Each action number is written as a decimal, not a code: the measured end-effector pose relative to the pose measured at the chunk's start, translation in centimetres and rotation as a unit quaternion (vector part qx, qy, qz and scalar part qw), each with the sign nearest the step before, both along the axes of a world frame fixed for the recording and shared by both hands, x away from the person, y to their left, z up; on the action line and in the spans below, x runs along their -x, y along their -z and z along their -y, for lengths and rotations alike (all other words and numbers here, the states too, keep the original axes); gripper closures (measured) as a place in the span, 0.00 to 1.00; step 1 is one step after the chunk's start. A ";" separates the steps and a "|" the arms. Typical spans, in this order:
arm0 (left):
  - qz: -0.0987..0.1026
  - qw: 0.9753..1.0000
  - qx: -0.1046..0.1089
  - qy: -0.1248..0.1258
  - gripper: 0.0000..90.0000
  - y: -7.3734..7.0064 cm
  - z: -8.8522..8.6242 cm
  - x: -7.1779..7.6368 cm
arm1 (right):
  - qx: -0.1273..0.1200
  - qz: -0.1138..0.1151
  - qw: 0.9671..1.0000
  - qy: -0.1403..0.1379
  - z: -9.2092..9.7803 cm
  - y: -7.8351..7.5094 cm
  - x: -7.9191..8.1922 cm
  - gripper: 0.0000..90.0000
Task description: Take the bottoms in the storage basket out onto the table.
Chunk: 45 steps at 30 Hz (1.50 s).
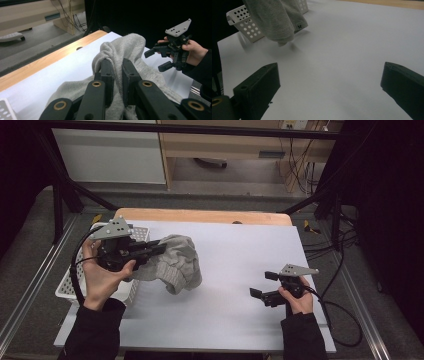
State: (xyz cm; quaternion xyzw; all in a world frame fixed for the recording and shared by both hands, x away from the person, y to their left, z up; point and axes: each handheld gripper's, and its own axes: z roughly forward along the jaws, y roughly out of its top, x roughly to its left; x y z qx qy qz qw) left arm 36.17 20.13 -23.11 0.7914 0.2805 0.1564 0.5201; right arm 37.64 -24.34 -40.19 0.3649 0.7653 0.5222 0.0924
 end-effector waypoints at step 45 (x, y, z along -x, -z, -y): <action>-0.026 0.999 -0.032 0.027 0.90 3.5 4.1 -1.0 | 0.000 0.002 1.000 -0.001 0.1 0.0 0.0 0.03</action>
